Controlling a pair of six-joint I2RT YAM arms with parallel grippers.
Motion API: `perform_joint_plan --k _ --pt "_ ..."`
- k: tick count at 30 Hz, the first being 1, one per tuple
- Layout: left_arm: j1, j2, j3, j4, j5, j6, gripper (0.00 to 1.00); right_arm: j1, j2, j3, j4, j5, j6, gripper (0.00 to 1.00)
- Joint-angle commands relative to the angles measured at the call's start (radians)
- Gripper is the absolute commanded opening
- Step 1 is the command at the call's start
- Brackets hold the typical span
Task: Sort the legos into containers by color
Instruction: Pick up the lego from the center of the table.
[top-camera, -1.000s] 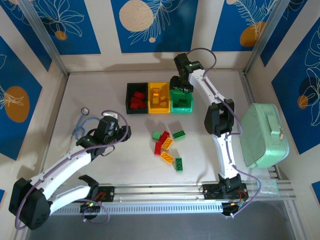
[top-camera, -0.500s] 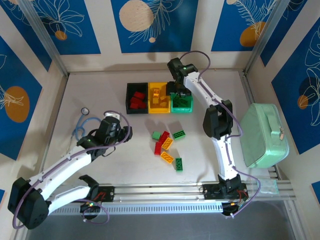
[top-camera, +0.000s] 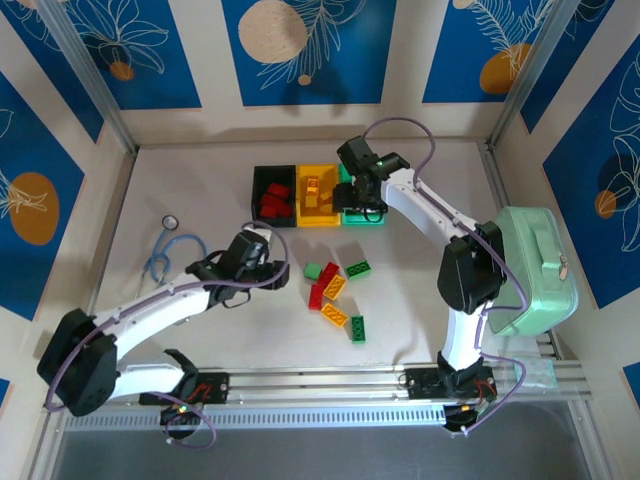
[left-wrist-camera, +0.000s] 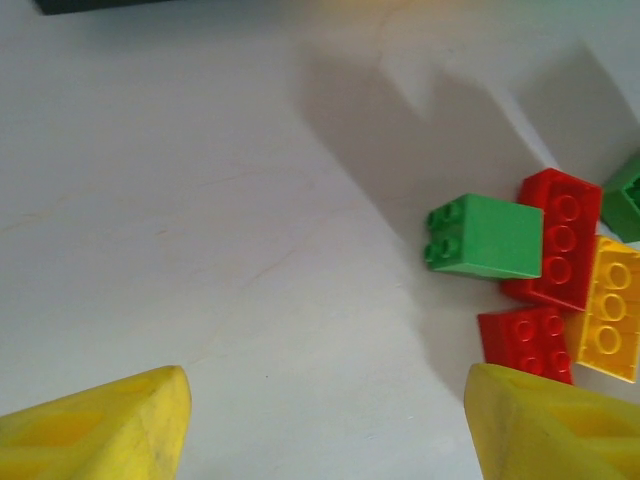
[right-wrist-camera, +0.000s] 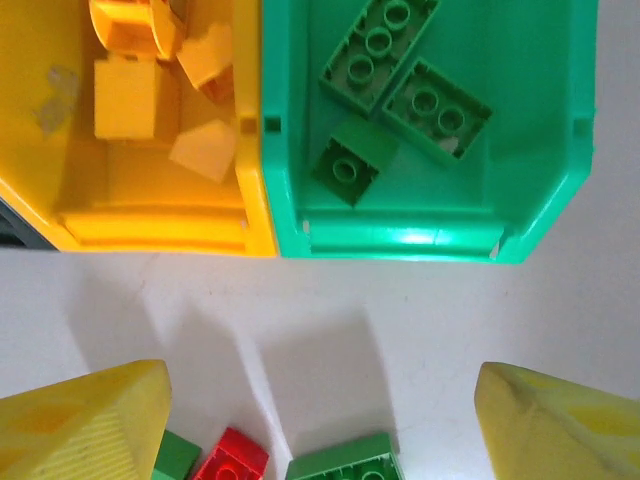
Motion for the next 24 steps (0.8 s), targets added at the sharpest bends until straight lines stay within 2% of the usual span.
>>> perform_joint_plan --k 1,11,24 --pt "-0.026 0.065 0.053 0.064 0.085 0.013 0.73 0.01 -0.07 -0.084 0.056 -0.018 0.045 0.8" --pt "-0.056 0.3 0.178 0.122 0.169 0.008 0.73 0.02 -0.209 -0.304 0.131 -0.038 0.096 0.79" --pt "-0.062 0.506 0.324 0.078 0.153 0.022 0.67 0.033 -0.362 -0.512 0.189 -0.045 0.16 0.78"
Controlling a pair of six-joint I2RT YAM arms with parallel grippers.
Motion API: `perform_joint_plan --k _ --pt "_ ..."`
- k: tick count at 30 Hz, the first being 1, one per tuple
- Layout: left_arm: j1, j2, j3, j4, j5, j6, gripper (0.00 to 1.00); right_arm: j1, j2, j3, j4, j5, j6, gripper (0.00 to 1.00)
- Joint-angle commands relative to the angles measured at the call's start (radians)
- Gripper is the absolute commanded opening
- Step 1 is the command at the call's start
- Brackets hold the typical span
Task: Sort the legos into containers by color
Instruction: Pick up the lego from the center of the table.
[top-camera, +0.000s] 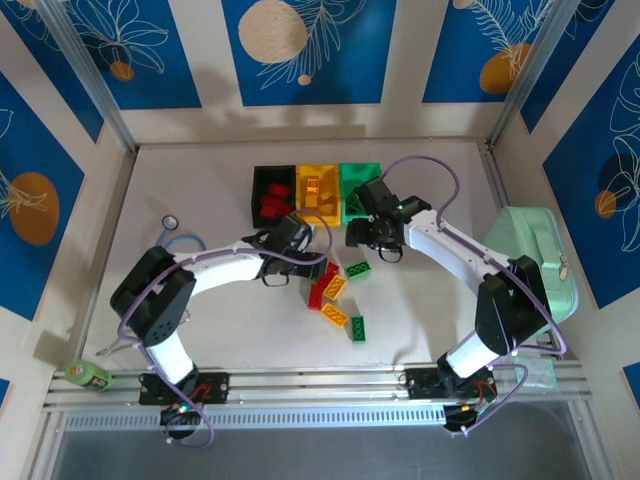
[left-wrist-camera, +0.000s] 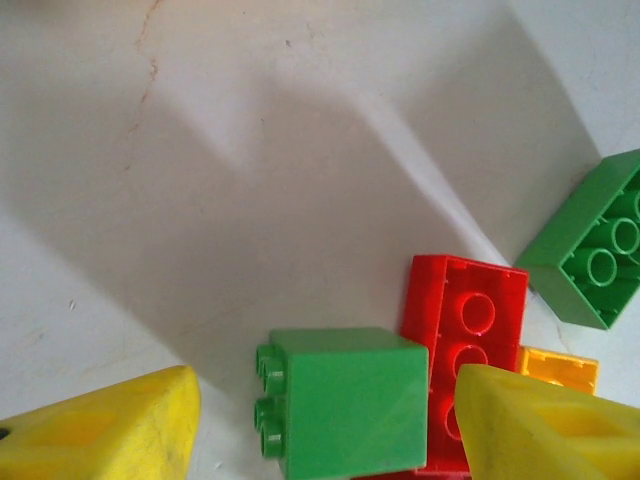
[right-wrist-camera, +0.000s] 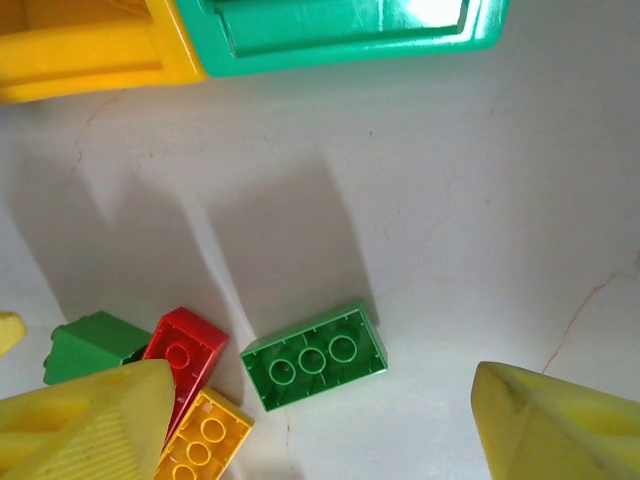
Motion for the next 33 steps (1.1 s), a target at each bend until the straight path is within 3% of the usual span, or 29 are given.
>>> perform_joint_plan --k 1,17,26,33 --pt "-0.01 0.037 0.047 -0.032 0.011 0.018 0.66 0.002 -0.05 -0.042 0.022 -0.016 0.03 0.79" --pt "-0.041 0.08 0.073 -0.095 -0.04 0.026 0.63 -0.019 -0.111 -0.125 0.045 -0.027 0.041 0.78" --pt "-0.042 0.078 0.096 -0.116 -0.076 0.041 0.43 -0.02 -0.155 -0.165 0.052 -0.025 0.056 0.78" --pt "-0.042 0.052 0.153 -0.156 -0.088 0.067 0.41 -0.013 -0.184 -0.208 0.051 -0.01 0.073 0.78"
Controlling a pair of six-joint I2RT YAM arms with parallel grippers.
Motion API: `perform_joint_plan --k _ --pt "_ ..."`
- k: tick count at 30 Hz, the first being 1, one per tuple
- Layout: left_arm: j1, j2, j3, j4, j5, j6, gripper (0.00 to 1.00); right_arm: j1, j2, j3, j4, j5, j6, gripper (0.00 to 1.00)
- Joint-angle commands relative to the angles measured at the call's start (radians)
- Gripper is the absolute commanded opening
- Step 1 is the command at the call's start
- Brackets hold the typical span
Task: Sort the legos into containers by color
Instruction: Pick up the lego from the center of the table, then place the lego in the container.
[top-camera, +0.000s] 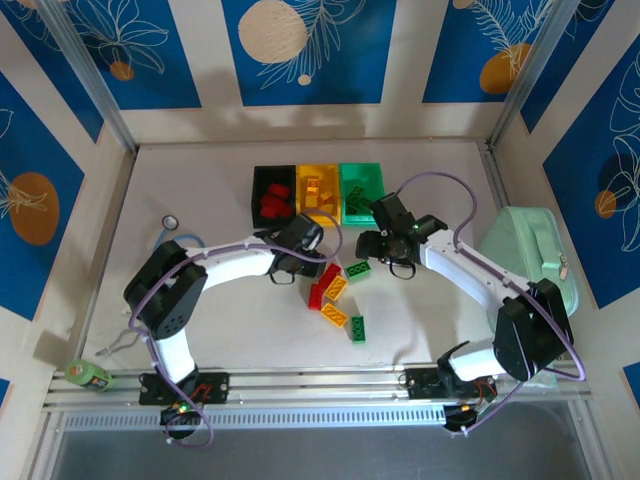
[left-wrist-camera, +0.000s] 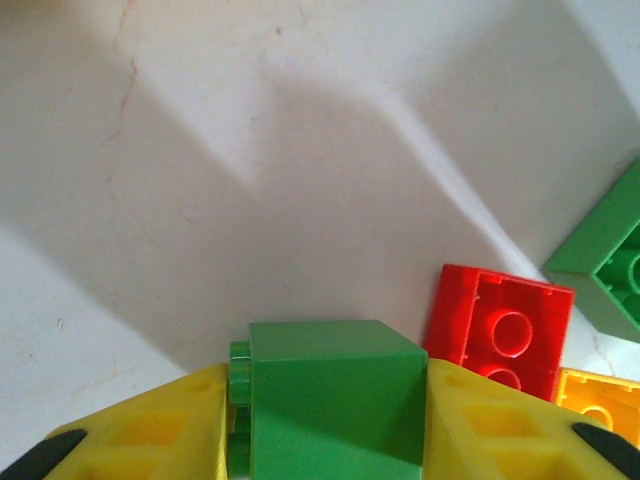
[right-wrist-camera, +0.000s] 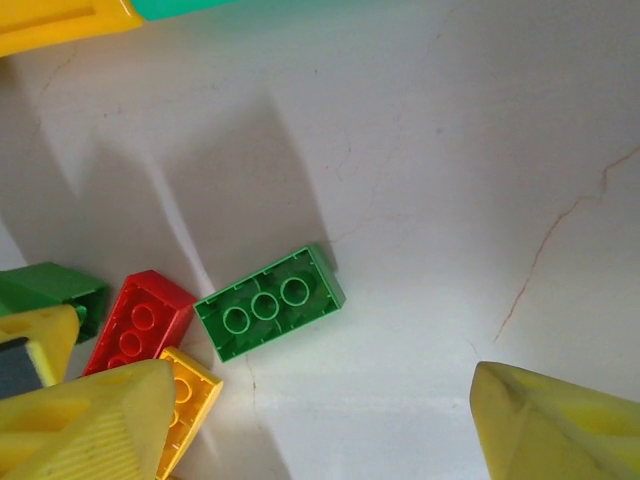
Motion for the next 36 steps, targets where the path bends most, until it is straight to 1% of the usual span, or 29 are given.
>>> perform_joint_plan --k 1,4,8,13,17,23,33,36 --pt "-0.007 -0.015 0.059 -0.043 -0.021 0.034 0.41 0.002 -0.027 -0.027 -0.003 0.008 0.033 0.78" --pt "-0.007 -0.015 0.119 -0.058 -0.024 0.052 0.41 0.002 -0.03 -0.054 -0.008 0.024 0.06 0.78" --pt "-0.004 0.024 0.23 -0.093 -0.028 0.08 0.4 -0.001 -0.03 -0.087 -0.011 0.03 0.084 0.78" --pt "0.003 0.093 0.391 -0.112 0.015 0.095 0.4 0.0 -0.051 -0.121 -0.029 0.062 0.101 0.78" --pt "0.01 0.193 0.557 -0.152 0.018 0.119 0.41 -0.003 -0.083 -0.155 -0.027 0.073 0.116 0.78" --pt "0.03 0.347 0.786 -0.192 0.03 0.132 0.41 0.002 -0.126 -0.203 0.01 0.042 0.106 0.78" --pt "0.068 0.575 1.077 -0.159 0.086 0.054 0.42 0.018 -0.154 -0.222 0.044 0.019 0.104 0.77" --pt "0.077 0.638 1.157 -0.16 0.081 0.035 0.42 0.027 -0.156 -0.219 0.042 0.019 0.103 0.77"
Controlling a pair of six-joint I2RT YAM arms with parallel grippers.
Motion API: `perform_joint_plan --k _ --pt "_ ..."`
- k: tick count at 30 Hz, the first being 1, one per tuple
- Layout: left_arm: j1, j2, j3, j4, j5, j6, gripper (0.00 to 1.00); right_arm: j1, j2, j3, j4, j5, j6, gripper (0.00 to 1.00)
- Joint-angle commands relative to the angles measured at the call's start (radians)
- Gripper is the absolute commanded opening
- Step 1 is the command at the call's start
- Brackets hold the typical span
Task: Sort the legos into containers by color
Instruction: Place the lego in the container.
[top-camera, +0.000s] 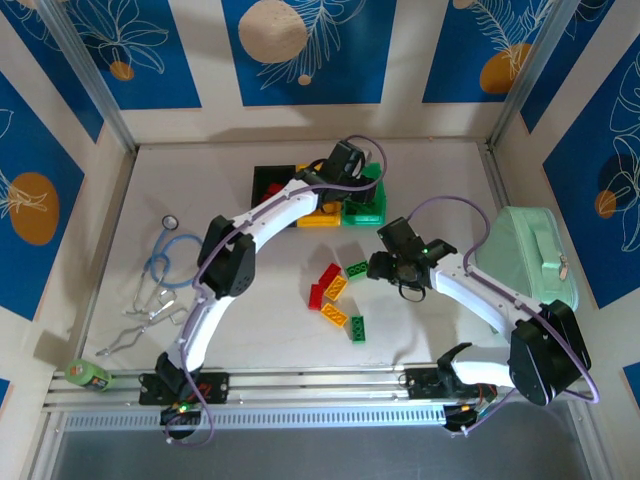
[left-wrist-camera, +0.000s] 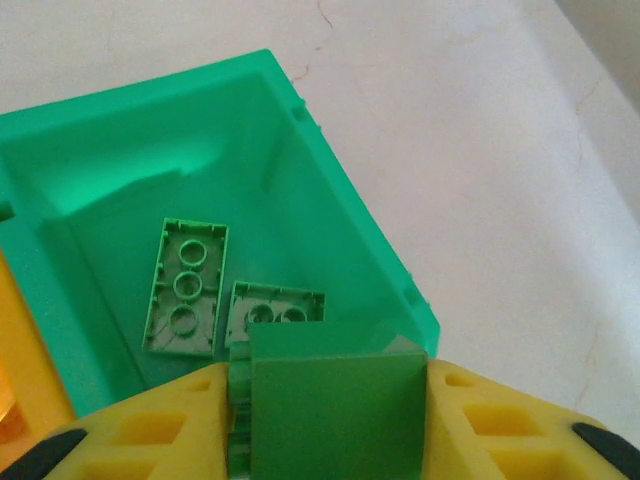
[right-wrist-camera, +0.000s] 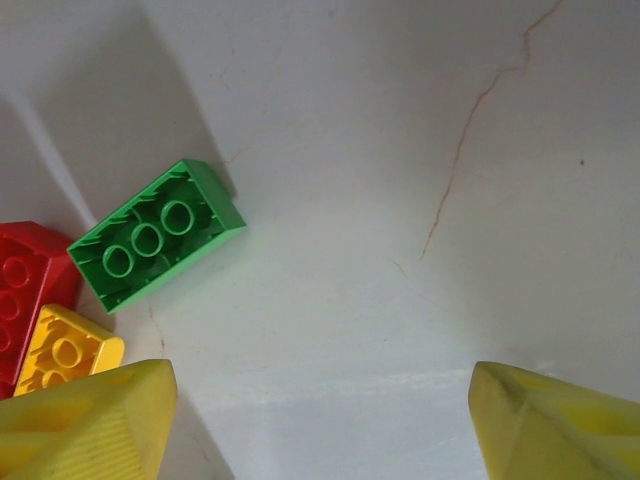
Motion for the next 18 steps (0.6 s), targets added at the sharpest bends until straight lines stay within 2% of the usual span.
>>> perform_joint_plan --k 1,9,13,18 --pt "0.015 0.066 0.101 -0.001 0.022 -0.037 0.42 0.013 -0.022 -0.005 0.001 -0.011 0.012 0.77" --pt "0.03 0.139 0.185 0.022 -0.002 -0.053 0.44 0.033 -0.064 0.003 -0.037 -0.003 0.016 0.77" --pt "0.04 0.173 0.244 0.026 0.043 -0.056 0.55 0.039 -0.092 -0.007 -0.044 0.0 0.021 0.78" --pt "0.041 0.126 0.245 0.024 0.038 -0.03 0.69 0.046 -0.095 -0.011 -0.047 -0.002 0.025 0.77"
